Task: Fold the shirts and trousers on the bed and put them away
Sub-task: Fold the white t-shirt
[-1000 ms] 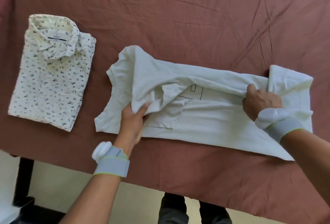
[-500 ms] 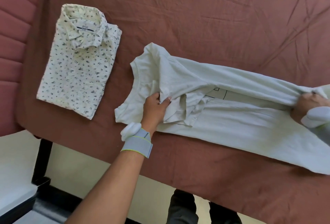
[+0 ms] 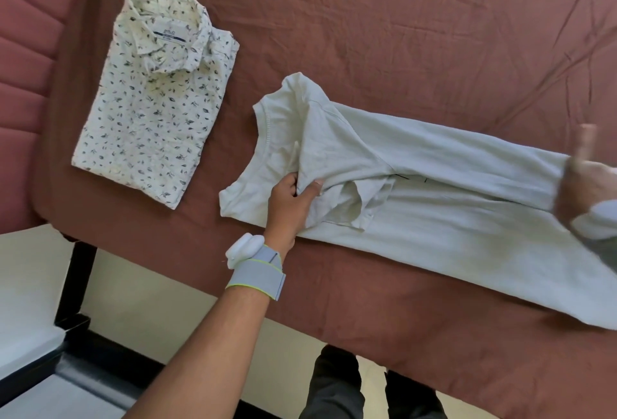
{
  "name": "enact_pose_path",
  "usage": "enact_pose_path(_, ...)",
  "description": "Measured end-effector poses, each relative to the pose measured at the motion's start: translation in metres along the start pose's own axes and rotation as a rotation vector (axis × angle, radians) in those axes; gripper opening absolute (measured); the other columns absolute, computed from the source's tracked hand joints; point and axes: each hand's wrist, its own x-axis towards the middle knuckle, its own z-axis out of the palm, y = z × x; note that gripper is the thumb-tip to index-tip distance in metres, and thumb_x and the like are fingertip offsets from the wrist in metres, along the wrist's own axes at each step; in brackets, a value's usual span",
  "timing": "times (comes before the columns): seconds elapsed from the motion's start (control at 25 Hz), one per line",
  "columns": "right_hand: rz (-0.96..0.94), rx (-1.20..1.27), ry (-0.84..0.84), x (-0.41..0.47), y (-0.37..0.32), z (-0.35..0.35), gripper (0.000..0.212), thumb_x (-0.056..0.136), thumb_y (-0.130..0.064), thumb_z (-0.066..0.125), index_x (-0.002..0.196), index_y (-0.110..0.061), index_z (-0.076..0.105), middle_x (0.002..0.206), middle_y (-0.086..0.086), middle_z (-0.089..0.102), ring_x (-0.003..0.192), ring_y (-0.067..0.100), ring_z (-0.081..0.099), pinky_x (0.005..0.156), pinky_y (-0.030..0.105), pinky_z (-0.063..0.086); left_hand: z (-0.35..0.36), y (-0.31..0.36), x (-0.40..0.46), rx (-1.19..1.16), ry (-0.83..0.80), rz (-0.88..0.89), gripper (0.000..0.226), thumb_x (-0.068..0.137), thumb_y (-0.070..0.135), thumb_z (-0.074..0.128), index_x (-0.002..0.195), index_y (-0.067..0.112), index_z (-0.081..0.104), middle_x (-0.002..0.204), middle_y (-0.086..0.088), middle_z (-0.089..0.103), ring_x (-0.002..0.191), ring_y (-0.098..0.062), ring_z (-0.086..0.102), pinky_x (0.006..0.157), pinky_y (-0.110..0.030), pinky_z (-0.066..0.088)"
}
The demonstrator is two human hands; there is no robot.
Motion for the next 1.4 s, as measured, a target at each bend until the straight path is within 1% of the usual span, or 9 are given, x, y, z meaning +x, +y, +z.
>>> enact_pose_path(0.08, -0.294, 0.112, 0.002, -0.050, -0.113, -0.054, 0.075, 0.075, -0.010, 0.068, 0.142, -0.007, 0.035, 0.123, 0.027, 0.053, 0.106, 0.045, 0.056, 0.083, 0.052, 0.046, 0.001, 0.008, 0.001, -0.041, -0.012, -0.013, 0.019, 0.088, 0.030, 0.072, 0.101, 0.016, 0.071, 0.093, 0.001, 0.076, 0.091, -0.015, 0.071, 0.084, -0.032, 0.056)
enact_pose_path(0.2, -0.746, 0.229, -0.157, -0.093, -0.218, -0.053, 0.104, 0.072, -0.045, 0.077, 0.153, -0.015, 0.018, 0.152, 0.011, 0.032, 0.136, 0.033, 0.035, 0.103, 0.050, 0.038, 0.000, 0.023, 0.003, -0.112, -0.055, -0.031, 0.012, 0.089, 0.019, 0.070, 0.100, 0.013, 0.071, 0.090, -0.003, 0.077, 0.088, -0.019, 0.073, 0.083, -0.035, 0.057)
enact_pose_path(0.28, -0.763, 0.074, -0.176, -0.112, -0.250, -0.030, 0.114, 0.070, -0.059, 0.072, 0.154, -0.017, 0.009, 0.159, 0.009, 0.020, 0.144, 0.031, 0.024, 0.108, 0.055, 0.030, -0.002, 0.033, 0.000, -0.190, -0.095, -0.057, 0.015, 0.089, 0.015, 0.069, 0.103, 0.010, 0.069, 0.090, -0.007, 0.076, 0.088, -0.023, 0.073, 0.080, -0.036, 0.058)
enact_pose_path(0.4, -0.773, 0.062, 0.046, -0.118, -0.262, -0.013, 0.068, 0.078, -0.027, 0.066, 0.140, -0.009, 0.044, 0.143, 0.012, 0.049, 0.130, 0.033, 0.048, 0.100, 0.067, 0.034, -0.006, 0.039, -0.006, -0.256, -0.152, -0.126, 0.014, 0.090, 0.013, 0.066, 0.103, 0.009, 0.068, 0.083, -0.004, 0.074, 0.078, -0.018, 0.069, 0.070, -0.029, 0.057)
enact_pose_path(0.64, -1.047, -0.054, 0.173, -0.118, -0.245, -0.007, 0.060, 0.075, -0.009, 0.030, 0.126, -0.011, 0.062, 0.130, 0.007, 0.062, 0.119, 0.029, 0.059, 0.096, 0.063, 0.042, -0.013, 0.074, 0.068, 0.036, 0.004, -0.111, 0.064, 0.063, 0.064, 0.077, 0.107, 0.018, 0.069, 0.097, 0.003, 0.074, 0.089, -0.016, 0.071, 0.083, -0.037, 0.059)
enact_pose_path(0.8, -1.185, -0.100, 0.241, -0.115, -0.231, -0.002, 0.060, 0.079, -0.004, 0.029, 0.129, -0.014, 0.061, 0.137, 0.005, 0.058, 0.126, 0.032, 0.054, 0.098, 0.064, 0.039, 0.001, 0.092, 0.109, 0.247, 0.143, 0.072, 0.029, 0.077, 0.035, 0.076, 0.085, 0.007, 0.073, 0.080, -0.003, 0.069, 0.077, -0.023, 0.066, 0.074, -0.035, 0.053)
enact_pose_path(0.92, -1.167, -0.081, 0.258, -0.110, -0.226, -0.003, 0.061, 0.082, -0.003, 0.028, 0.134, -0.016, 0.058, 0.143, 0.003, 0.052, 0.133, 0.033, 0.046, 0.100, 0.065, 0.033, -0.005, 0.087, 0.117, -0.302, 0.079, -0.024, 0.011, 0.088, 0.016, 0.067, 0.080, 0.010, 0.069, 0.082, -0.010, 0.067, 0.078, -0.022, 0.061, 0.079, -0.041, 0.054)
enact_pose_path(1.04, -1.183, -0.103, 0.251, -0.113, -0.226, 0.008, 0.060, 0.083, -0.006, 0.031, 0.137, -0.015, 0.053, 0.144, 0.004, 0.050, 0.135, 0.034, 0.043, 0.102, 0.066, 0.025, -0.014, 0.072, 0.121, -0.603, -0.055, -0.131, 0.016, 0.098, 0.003, 0.053, 0.105, 0.007, 0.066, 0.101, -0.012, 0.068, 0.091, -0.021, 0.065, 0.094, -0.038, 0.052)
enact_pose_path(1.4, -1.155, -0.160, 0.100, -0.126, -0.223, 0.028, 0.060, 0.086, -0.013, 0.037, 0.145, -0.019, 0.043, 0.148, 0.002, 0.046, 0.138, 0.030, 0.040, 0.108, 0.066, 0.027, -0.008, 0.063, 0.149, -0.292, 0.125, 0.090, 0.010, 0.081, 0.017, 0.074, 0.090, 0.012, 0.077, 0.094, -0.011, 0.072, 0.084, -0.018, 0.062, 0.085, -0.044, 0.056)
